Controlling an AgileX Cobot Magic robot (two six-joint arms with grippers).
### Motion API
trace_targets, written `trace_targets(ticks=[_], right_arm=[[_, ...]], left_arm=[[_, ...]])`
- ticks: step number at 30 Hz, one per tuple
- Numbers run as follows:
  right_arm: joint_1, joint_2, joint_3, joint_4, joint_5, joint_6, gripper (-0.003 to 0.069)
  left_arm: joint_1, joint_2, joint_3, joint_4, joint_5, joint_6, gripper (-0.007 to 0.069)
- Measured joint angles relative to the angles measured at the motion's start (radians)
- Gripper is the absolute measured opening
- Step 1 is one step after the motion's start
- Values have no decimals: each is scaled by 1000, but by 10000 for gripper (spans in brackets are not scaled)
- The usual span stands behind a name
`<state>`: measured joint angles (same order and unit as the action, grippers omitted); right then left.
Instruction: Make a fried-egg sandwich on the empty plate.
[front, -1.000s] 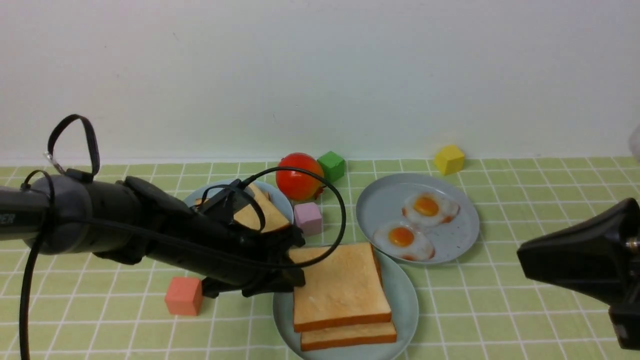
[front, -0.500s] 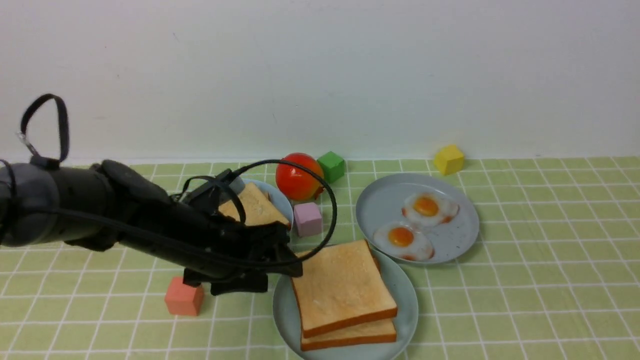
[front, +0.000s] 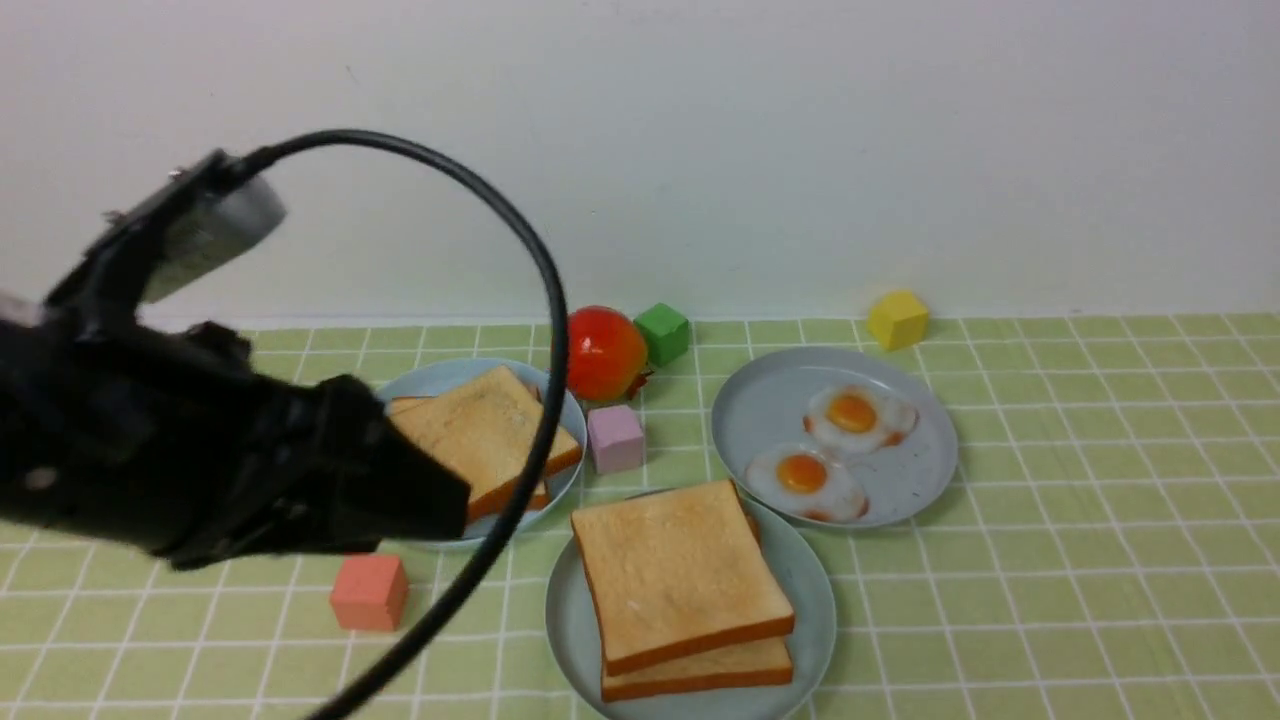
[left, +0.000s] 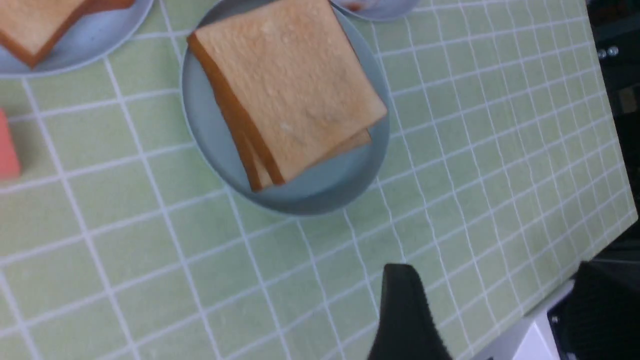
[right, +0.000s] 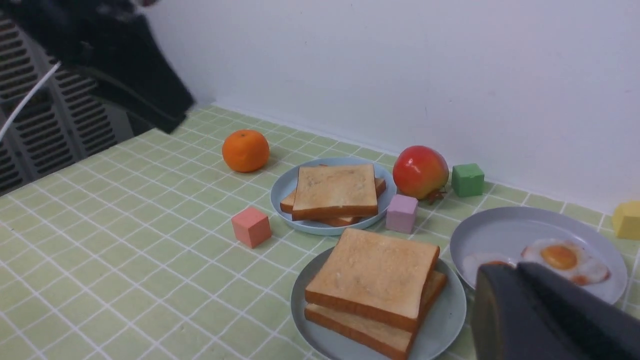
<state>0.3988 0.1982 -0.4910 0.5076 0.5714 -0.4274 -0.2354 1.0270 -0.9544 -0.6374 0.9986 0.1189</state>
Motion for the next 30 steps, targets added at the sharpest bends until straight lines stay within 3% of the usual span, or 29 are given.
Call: trace_targets(ticks=[3,4,9,17,28,30], right_arm=[[0,0,9,0,1,1,58],[0,0,11,0,1,2,61],[0,0,11,0,1,3,64],[0,0,11,0,1,3,64],[0,0,11,-1,1,3,77],[0,0,11,-1,1,3,82]], left_arm=[[0,-208,28,100,83,-112,283],[0,-306,45,152,103,-182,214],[0,-571,117,283,142,-326,-5],[0,-789,232,348,230,-373,-13],[0,-808,237,351,239,-374,-13],[0,-808,247,397,221,-345,-13]])
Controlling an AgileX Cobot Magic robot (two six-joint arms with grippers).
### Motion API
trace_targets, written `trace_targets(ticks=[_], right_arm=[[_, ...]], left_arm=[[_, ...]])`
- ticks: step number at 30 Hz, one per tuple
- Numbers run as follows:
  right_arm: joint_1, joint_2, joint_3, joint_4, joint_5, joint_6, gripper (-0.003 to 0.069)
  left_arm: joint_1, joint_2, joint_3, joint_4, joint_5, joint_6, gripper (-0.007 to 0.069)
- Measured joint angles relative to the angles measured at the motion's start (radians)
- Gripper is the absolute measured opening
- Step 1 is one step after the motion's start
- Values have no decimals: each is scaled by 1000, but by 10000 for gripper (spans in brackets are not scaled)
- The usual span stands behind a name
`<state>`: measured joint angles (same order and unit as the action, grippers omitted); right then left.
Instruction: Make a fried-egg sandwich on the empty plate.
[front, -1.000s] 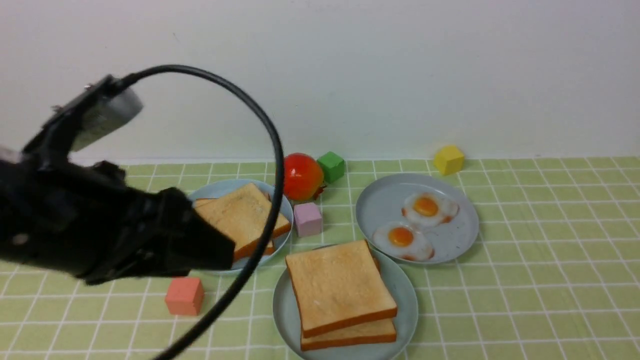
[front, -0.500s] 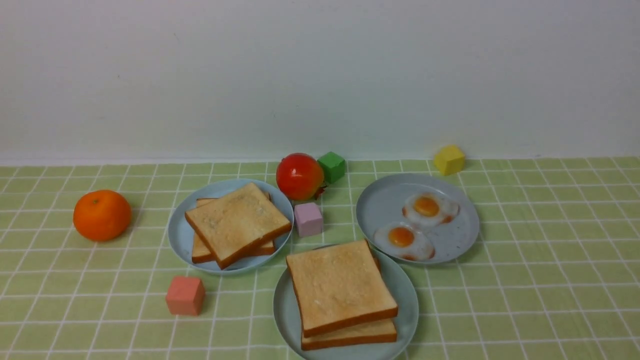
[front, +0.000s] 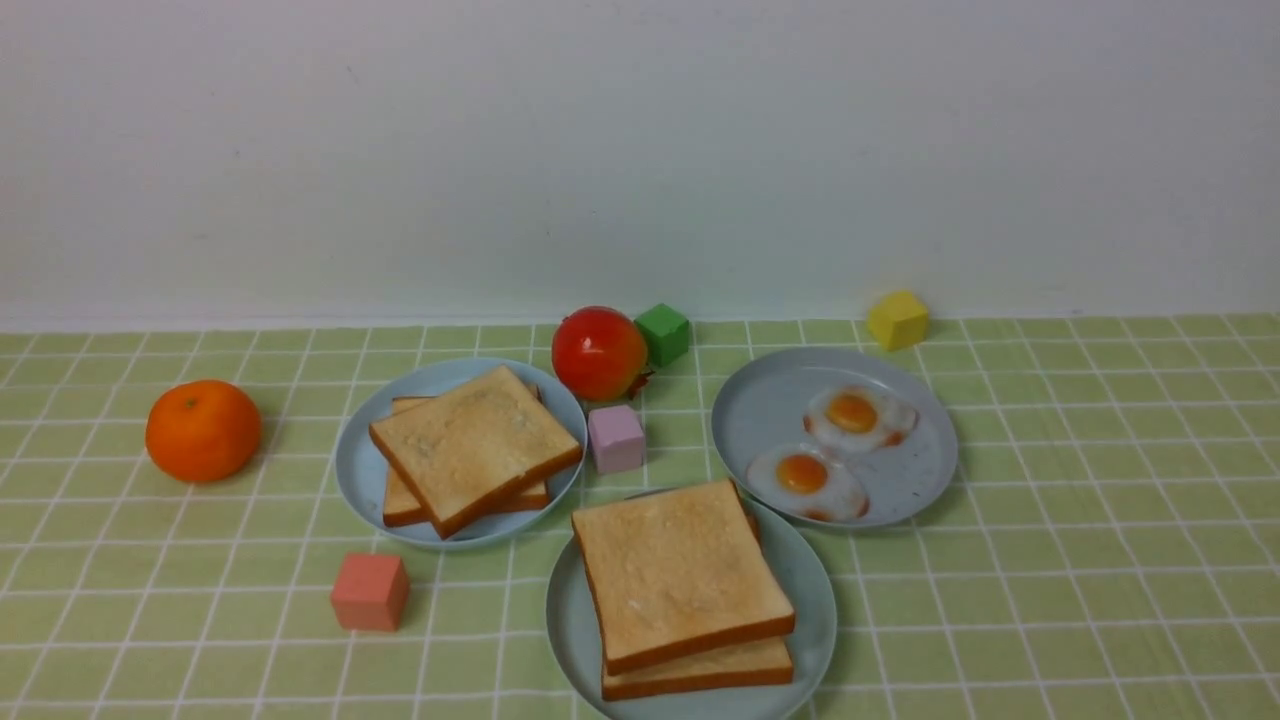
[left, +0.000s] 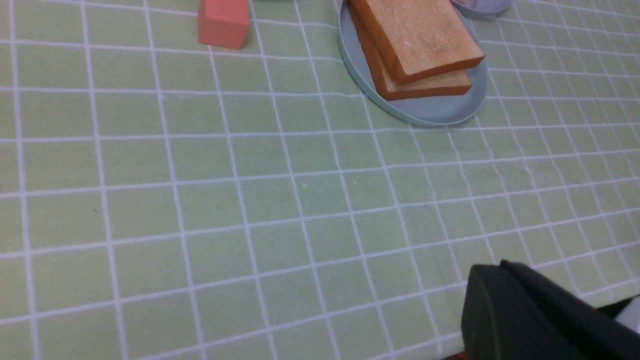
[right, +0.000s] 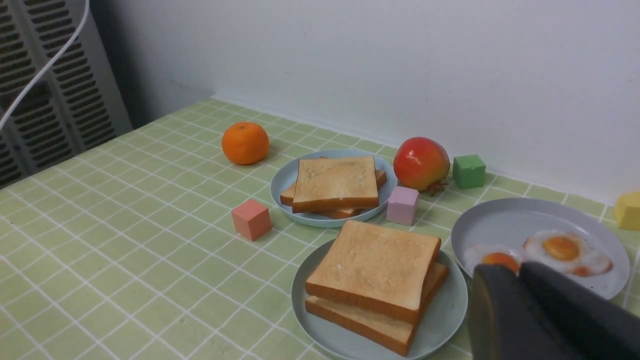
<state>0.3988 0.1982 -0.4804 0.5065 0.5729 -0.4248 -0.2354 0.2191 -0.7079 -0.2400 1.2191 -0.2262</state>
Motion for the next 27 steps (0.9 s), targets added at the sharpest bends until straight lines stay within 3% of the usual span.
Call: trace_targets(ticks=[3,5,6,7,12,16,27], right_arm=[[0,0,0,0,0,0,85],[0,0,0,0,0,0,91],[0,0,0,0,0,0,92],[0,0,0,0,0,0,93],[0,0,0,0,0,0,95],[0,-2,0,0,2,0,95],[0,-2,0,0,16,0,103]], left_arm=[[0,-7,38,95,-82,24,-13],[7,-47,166,226,-283,24,-13],[7,-51,166,226,-300,24,-13],[22,-91,274,273,-459,17,-13],[70,-214,560,318,-790,16,-13],[95,-229,727,313,-830,9,-13],[99,-229,736,290,-823,9,-13]])
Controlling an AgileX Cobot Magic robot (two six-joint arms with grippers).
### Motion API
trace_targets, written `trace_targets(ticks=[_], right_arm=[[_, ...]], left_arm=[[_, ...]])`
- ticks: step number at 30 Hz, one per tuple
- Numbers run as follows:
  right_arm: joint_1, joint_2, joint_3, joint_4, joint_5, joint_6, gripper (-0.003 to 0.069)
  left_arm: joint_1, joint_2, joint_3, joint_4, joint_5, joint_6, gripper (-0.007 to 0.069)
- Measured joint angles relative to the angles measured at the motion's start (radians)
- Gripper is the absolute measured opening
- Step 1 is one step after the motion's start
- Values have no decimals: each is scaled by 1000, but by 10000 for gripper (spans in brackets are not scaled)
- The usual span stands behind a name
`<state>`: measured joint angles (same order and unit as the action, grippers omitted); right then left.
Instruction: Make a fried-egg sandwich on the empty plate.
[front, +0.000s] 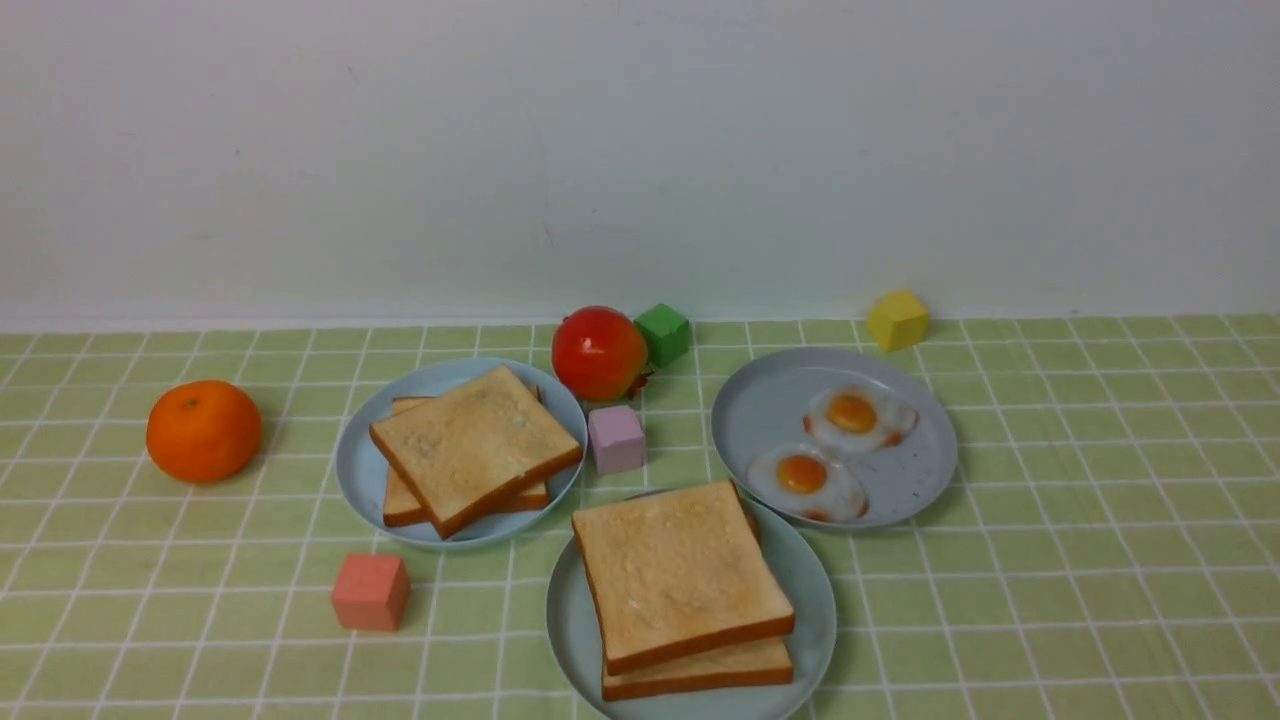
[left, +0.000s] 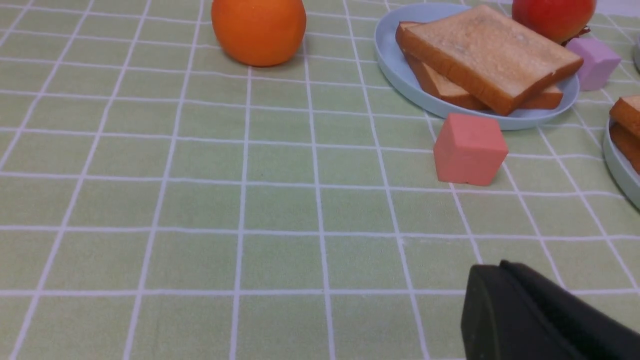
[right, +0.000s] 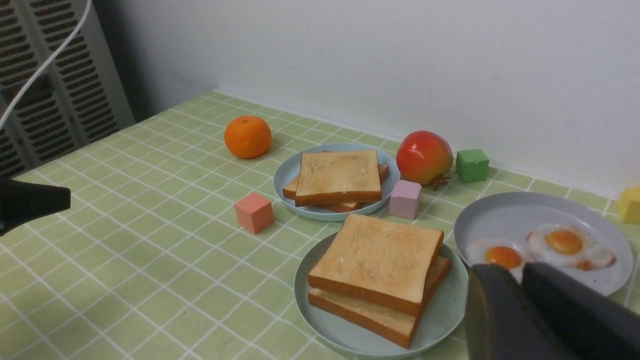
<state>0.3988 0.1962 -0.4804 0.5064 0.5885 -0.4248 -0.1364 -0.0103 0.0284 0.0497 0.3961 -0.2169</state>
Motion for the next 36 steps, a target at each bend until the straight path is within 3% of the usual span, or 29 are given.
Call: trace_targets(ticks=[20,29,31,36], right_arm=[[-18,0,0,-20,7,0,123],[-308,-61,52,-135,-9,0,133],[-395,-115,127,-141,-40,0,134],[-496,-203,333,-158,-130,2,139]], left_arm=[[0,0,0,0,0,0,-13],[0,0,0,0,0,0,-11],[0,0,0,0,0,0,-10],[0,0,0,0,0,0,-5]])
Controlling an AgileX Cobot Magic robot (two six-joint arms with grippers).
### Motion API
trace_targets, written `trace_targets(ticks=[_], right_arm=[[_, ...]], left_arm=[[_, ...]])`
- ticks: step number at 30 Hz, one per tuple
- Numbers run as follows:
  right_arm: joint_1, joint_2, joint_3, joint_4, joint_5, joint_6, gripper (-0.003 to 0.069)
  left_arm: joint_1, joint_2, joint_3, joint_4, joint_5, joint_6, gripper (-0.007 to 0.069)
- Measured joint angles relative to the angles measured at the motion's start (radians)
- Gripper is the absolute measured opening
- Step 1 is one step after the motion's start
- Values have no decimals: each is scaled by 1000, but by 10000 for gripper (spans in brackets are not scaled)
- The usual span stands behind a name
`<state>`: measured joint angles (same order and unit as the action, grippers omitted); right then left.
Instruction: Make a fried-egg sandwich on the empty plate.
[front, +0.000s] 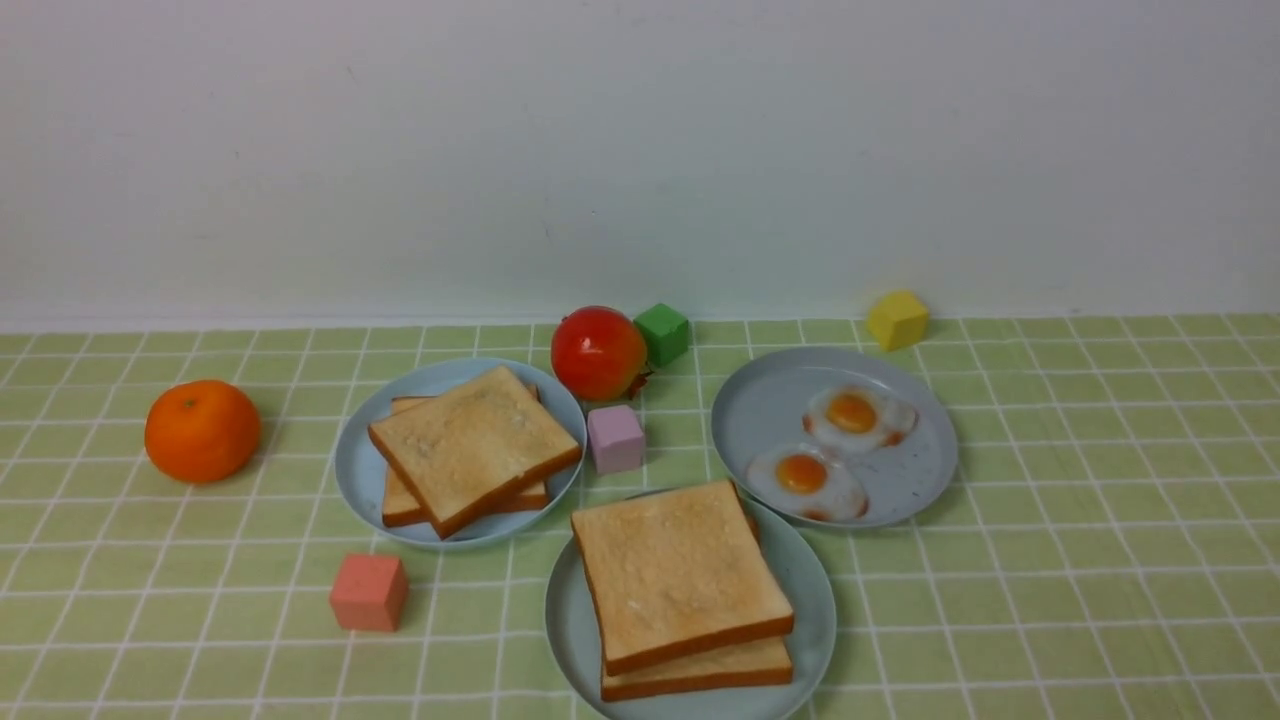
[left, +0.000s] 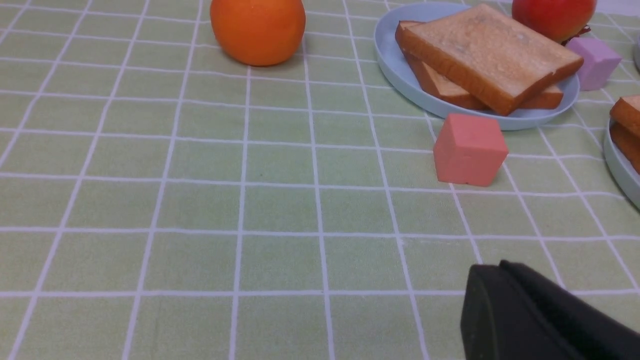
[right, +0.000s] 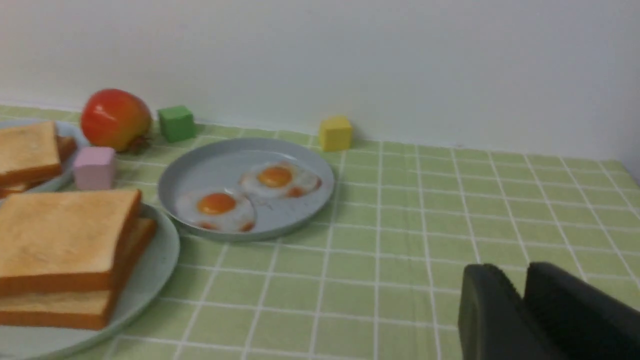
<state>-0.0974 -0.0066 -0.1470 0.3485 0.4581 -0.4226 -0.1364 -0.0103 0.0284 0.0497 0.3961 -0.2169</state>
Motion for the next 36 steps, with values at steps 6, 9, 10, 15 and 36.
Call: trace_targets(ticks=[6,9,10,15,36], right_arm=[[-57,-5,156,-65,-22,32,146],[-61,-5,157,-101,-28,60,150],[-61,-5,157,-108,-30,73,153],[-61,-5,161,-173,-50,204,155],[56,-5,162,-287,-65,391,167]], left_arm=[[0,-1,1,0,-1,0,-1],[0,-1,1,1,-1,-2,2],[0,-1,1,1,-1,-2,3],[0,-1,1,1,-1,-3,5],[0,-1,1,1,-1,-3,17]])
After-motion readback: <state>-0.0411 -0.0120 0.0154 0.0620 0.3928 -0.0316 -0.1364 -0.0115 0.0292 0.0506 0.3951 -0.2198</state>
